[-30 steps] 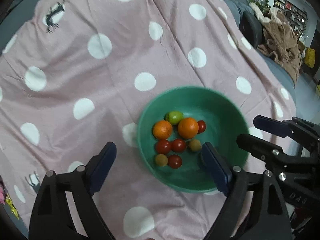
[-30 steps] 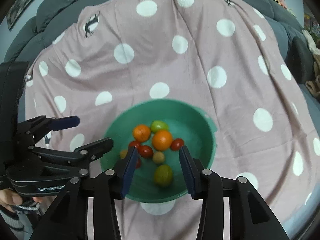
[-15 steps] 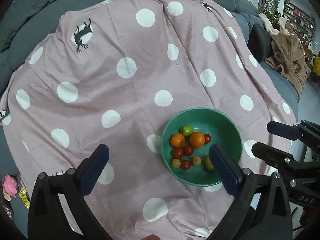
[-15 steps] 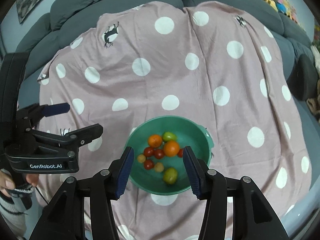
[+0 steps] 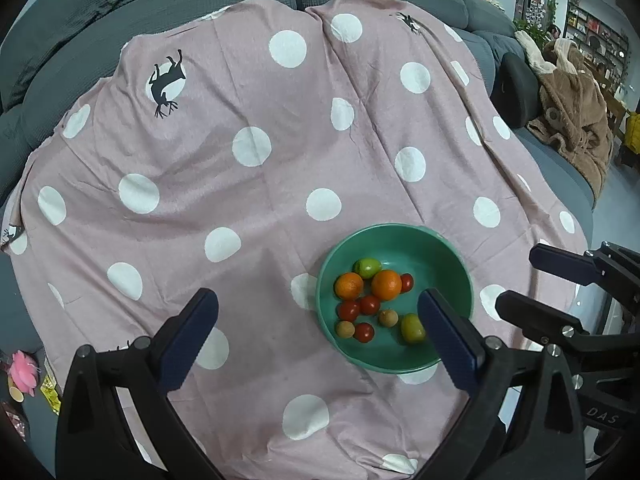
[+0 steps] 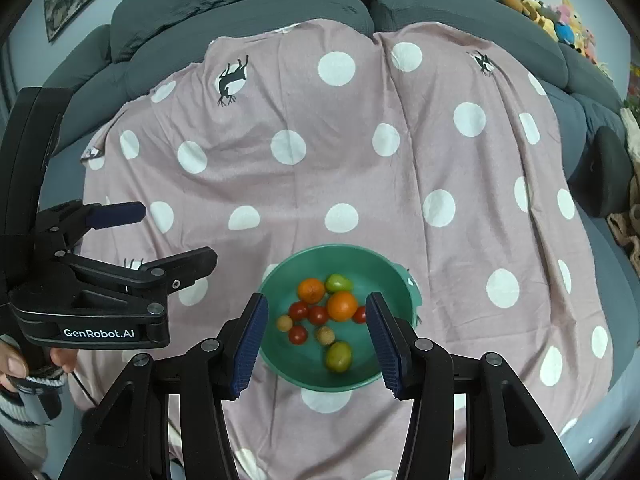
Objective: Organize fruits
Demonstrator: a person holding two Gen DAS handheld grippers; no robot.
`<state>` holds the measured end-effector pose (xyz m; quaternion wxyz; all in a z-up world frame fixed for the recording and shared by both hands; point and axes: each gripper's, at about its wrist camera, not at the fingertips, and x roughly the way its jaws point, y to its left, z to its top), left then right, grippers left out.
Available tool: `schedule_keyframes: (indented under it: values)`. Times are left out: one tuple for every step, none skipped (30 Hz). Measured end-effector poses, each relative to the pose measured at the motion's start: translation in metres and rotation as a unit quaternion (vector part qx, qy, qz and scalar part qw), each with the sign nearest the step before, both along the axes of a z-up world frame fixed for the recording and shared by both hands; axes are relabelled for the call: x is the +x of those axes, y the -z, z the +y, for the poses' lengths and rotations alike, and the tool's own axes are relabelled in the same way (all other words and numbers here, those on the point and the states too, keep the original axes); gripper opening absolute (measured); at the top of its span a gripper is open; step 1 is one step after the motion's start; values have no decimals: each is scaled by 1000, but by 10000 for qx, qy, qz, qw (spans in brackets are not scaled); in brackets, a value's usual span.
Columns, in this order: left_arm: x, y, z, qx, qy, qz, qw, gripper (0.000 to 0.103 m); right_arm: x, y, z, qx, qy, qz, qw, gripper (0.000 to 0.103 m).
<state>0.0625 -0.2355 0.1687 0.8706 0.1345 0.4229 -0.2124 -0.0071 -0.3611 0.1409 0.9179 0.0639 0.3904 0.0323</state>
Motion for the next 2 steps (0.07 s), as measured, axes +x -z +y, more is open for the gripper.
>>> schedule_keyframes:
  values:
    - [0,0,-1,-8,7,11,10000,101,0,0,0,5,0,1,10000,51]
    - [0,0,-1,-14,17,19,10000,101,0,0,0,11,0,1,10000,51]
